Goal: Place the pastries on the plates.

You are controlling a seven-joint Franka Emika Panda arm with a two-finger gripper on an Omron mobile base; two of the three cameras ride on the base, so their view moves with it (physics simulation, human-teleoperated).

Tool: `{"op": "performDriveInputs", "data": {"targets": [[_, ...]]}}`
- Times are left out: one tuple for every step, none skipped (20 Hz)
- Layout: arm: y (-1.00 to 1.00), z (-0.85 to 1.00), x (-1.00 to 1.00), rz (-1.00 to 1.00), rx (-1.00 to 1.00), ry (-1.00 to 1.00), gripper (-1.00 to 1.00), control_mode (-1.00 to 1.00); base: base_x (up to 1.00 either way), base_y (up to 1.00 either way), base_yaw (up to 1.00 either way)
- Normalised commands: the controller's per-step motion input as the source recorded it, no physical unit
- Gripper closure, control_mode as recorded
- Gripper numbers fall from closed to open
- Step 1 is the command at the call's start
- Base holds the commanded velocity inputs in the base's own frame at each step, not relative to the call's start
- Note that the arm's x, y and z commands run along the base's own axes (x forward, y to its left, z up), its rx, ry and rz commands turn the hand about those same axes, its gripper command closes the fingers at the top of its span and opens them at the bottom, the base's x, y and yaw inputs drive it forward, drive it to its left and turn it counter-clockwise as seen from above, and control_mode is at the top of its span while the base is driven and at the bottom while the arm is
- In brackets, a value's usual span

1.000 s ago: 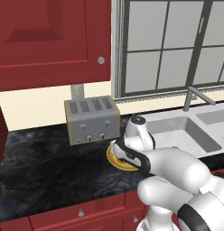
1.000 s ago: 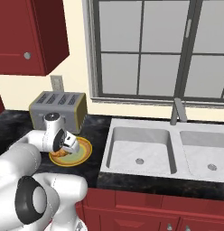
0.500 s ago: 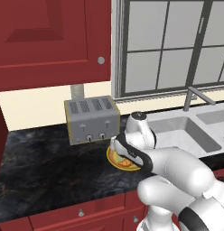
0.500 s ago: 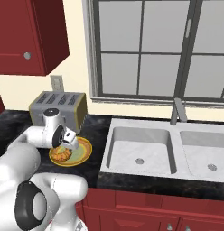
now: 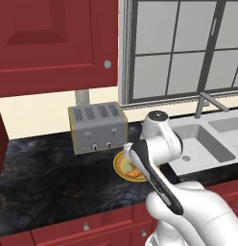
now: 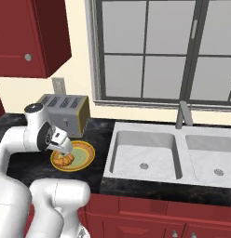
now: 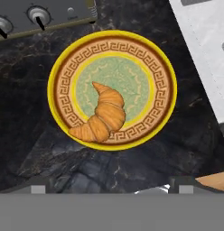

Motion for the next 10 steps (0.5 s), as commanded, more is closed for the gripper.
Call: {"op": "performDriveInputs", "data": {"targets": [[-0.21,0.31,-1.00,0.00,-0.01,-0.04,-1.00,-1.00,0.00,0.00,0.00],[-0.23,0.26,-1.00,0.00,0.00,-0.03,-1.00,-1.00,0.00,0.00,0.00],[-0.16,0.18,-1.00,0.00,-0.01,-0.04,-1.00,-1.00,0.00,0.00,0.00],[-0.23,0.24,-1.00,0.00,0.00,0.00,-1.00,-1.00,0.00,0.00,0.00],[-0.18,0.25,-1.00,0.00,0.00,0.00,-1.00,-1.00,0.00,0.00,0.00],[-0.16,0.34,-1.00,0.00,0.00,0.00,-1.00,-1.00,0.00,0.00,0.00],[-0.17,0.36,-0.94,0.00,0.00,0.00,-1.00,-1.00,0.00,0.00,0.00],[-0.23,0.36,-0.93,0.00,0.00,0.00,-1.00,-1.00,0.00,0.00,0.00],[-0.18,0.26,-0.81,0.00,0.00,0.00,-1.00,-1.00,0.00,0.00,0.00],[-0.26,0.35,-0.64,0.00,0.00,0.00,-1.00,-1.00,0.00,0.00,0.00]]}}
